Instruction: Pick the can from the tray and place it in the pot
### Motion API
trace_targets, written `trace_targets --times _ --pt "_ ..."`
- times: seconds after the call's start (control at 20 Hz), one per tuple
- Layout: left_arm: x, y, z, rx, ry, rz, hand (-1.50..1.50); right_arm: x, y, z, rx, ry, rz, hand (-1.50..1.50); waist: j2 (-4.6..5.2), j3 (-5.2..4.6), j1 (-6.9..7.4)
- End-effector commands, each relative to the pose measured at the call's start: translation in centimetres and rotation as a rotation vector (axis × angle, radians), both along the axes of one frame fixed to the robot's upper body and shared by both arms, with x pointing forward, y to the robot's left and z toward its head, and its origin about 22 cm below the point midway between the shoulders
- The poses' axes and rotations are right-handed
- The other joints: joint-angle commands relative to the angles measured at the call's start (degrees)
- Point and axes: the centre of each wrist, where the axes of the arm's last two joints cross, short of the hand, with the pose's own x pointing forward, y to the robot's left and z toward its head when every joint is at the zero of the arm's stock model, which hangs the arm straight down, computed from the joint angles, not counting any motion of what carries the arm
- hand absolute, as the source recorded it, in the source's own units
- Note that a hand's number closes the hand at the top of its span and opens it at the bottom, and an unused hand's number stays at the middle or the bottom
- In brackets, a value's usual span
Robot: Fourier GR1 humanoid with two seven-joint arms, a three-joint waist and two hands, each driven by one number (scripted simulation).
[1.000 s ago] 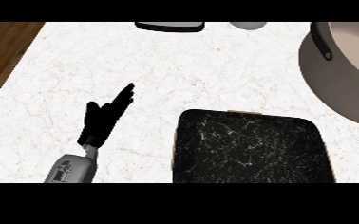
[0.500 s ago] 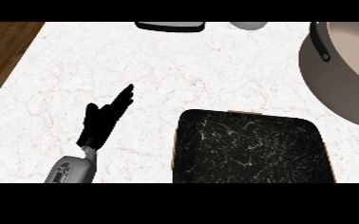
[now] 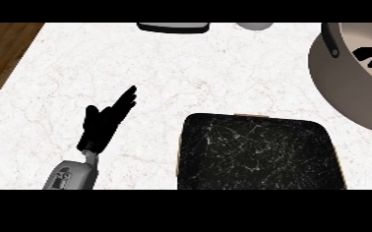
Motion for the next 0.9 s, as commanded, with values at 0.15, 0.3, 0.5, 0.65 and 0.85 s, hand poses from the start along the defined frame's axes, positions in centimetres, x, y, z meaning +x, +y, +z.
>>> trace_targets --times 0.15,0.3,0.5,0.65,0.85 --pt "-0.5 -0.2 -0.4 -0.008 0.0 0.008 0.0 2.2 2.7 1.0 0.54 -0.286 -0.006 -1.5 -0.3 0.13 -1.23" --pt "-0.4 0.9 -0.3 0.004 0.019 0.033 0.0 0.6 -0.2 1.8 0.713 -0.403 -0.086 -1.5 -0.13 0.21 -1.52" --pt "-0.8 1.5 -0.9 -0.002 -0.002 0.043 0.0 -0.1 -2.3 4.8 0.857 -0.534 -0.229 -1.5 -0.11 0.04 -1.4" --pt "-0.5 1.2 -1.0 0.003 0.0 0.027 0.0 -2.0 -4.7 4.7 0.909 -0.624 -0.286 -1.5 0.38 0.15 -1.27" --pt "-0.6 -0.7 -1.1 -0.019 -0.008 0.013 0.0 -3.6 -6.9 6.8 0.992 -0.683 -0.319 -1.5 0.6 0.19 -0.73"
